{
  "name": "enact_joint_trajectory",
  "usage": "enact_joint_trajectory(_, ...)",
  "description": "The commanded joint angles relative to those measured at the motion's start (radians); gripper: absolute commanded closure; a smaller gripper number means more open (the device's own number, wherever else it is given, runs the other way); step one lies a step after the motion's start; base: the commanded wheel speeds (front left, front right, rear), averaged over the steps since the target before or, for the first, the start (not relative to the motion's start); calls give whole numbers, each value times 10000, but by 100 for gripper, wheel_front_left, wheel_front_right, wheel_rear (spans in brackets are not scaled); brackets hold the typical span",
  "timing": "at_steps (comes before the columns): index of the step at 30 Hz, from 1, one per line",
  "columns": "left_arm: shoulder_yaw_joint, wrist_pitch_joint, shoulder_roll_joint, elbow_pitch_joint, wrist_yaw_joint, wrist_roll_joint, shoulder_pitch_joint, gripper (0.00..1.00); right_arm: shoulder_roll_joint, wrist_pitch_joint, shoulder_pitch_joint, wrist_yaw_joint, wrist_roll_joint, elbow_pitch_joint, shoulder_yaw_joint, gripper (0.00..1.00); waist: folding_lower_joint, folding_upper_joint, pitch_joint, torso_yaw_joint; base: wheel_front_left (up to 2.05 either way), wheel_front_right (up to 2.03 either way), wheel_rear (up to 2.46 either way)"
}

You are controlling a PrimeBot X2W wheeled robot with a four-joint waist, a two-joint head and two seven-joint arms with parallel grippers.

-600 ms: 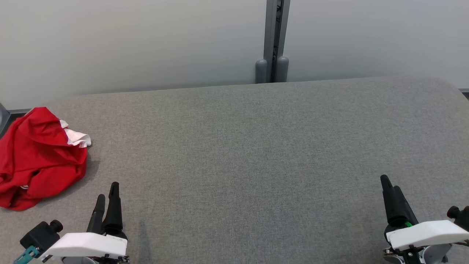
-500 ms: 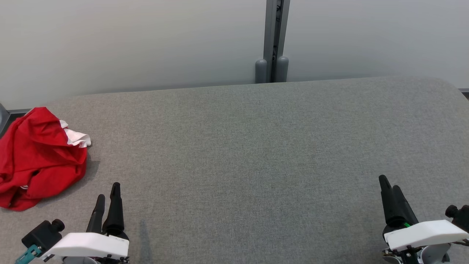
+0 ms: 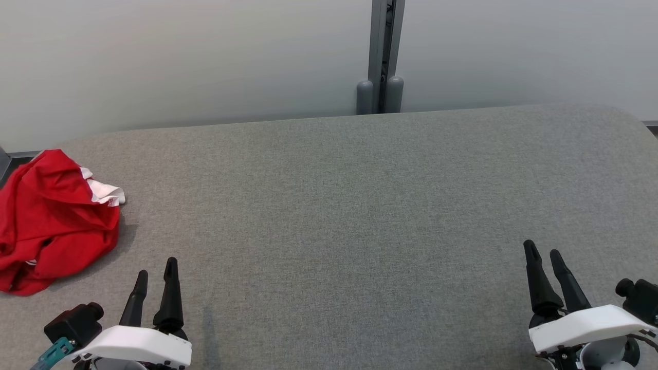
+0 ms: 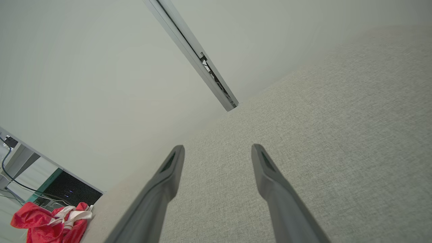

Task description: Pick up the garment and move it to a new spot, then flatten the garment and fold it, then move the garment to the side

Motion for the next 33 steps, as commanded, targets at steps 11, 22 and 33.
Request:
enact_joint_trajectory(11,-68,-366,87,-152,149,1614,21,0,-147,-394,-207,18,-1469,-344,242,0,0,0,23,-47,0,0,0)
enact_joint_trajectory(22,-50,-658,96,35,373,2842,118,0,-213,-705,-155,20,-2744,-209,361,0,0,0,9,-85,0,0,0)
enact_joint_trajectory(33,54,-897,103,219,573,3803,194,0,-170,-924,-119,21,-3795,-75,321,0,0,0,20,-113,0,0,0)
